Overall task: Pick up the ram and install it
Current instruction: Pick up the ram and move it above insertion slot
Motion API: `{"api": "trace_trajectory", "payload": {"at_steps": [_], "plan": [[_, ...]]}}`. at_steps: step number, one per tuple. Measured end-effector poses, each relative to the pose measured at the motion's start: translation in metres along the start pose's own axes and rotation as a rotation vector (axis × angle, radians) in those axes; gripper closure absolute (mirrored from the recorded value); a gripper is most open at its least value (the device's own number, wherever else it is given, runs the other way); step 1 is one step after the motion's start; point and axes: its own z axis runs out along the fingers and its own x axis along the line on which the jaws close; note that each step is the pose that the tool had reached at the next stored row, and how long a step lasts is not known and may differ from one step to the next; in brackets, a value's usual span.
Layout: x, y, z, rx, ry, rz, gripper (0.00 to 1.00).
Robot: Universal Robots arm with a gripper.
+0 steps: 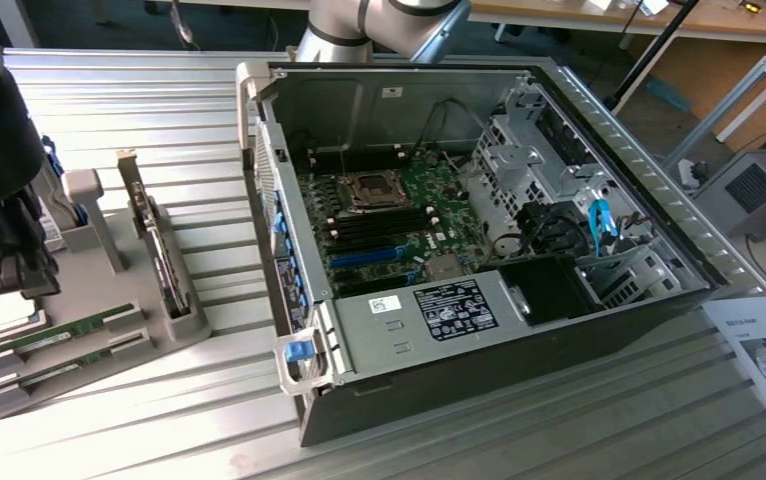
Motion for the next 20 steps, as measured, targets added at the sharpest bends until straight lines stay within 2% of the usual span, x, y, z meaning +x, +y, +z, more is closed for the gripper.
{"api": "trace_trajectory", "payload": {"at_steps": [11, 20], "plan": [[0.0, -0.0002, 0.0062, -0.0003, 0.002, 0.0, 0.76], [-0.0001, -0.0002, 0.0067, -0.0003, 0.0021, 0.0, 0.76]]}}
